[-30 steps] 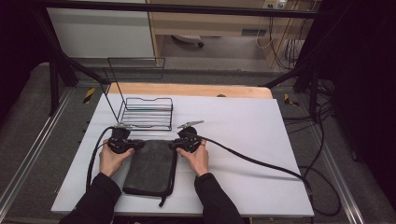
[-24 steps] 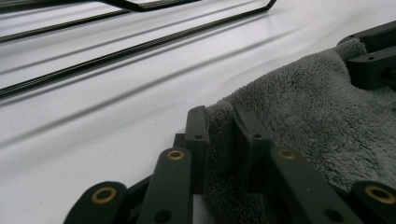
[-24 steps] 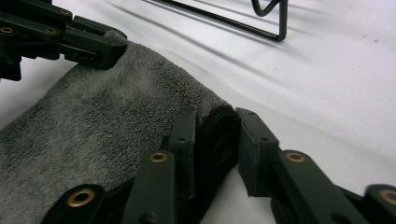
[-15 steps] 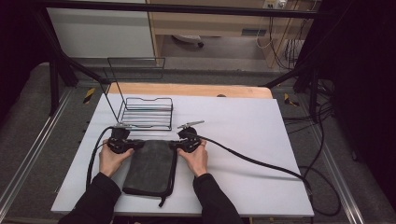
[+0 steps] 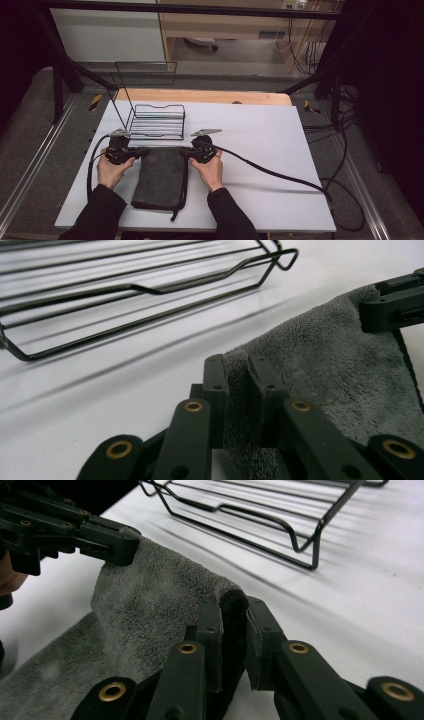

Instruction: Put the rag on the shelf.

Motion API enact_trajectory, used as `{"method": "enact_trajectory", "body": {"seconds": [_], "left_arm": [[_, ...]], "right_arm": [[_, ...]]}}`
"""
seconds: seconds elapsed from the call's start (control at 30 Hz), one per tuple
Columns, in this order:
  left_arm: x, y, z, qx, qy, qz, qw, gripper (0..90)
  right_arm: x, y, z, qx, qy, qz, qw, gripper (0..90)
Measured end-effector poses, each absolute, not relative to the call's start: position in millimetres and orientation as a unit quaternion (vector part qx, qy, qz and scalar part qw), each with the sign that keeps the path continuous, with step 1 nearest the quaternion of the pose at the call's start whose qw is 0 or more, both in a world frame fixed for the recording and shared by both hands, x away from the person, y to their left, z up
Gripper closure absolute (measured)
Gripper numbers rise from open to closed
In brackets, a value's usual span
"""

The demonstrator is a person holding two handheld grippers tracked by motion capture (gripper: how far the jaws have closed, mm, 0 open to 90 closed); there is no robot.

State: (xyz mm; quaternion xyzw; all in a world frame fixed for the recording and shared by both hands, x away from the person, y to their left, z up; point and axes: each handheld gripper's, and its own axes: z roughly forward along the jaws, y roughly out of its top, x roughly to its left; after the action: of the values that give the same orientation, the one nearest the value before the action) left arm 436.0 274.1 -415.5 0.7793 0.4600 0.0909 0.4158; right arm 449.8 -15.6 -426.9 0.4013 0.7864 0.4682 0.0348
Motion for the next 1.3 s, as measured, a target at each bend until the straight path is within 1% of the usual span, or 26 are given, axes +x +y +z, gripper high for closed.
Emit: {"method": "enact_trajectory", "body": {"seconds": [0.33, 0.8, 1.3], "left_arm": [[421.8, 276.1, -395.1, 0.772, 0.443, 0.111, 0.442, 80.0], [405.3, 276.1, -366.9, 0.759, 0.422, 0.139, 0.477, 80.0], [382.4, 278.9, -330.2, 0.727, 0.403, 0.180, 0.527, 80.2]], "right_arm": [[438.9, -20.1, -407.0, 0.385, 0.772, 0.503, 0.048, 79.8], [427.3, -25.8, -378.0, 0.355, 0.763, 0.533, 0.087, 79.7], [413.4, -28.0, -335.9, 0.321, 0.744, 0.573, 0.121, 79.9]]}}
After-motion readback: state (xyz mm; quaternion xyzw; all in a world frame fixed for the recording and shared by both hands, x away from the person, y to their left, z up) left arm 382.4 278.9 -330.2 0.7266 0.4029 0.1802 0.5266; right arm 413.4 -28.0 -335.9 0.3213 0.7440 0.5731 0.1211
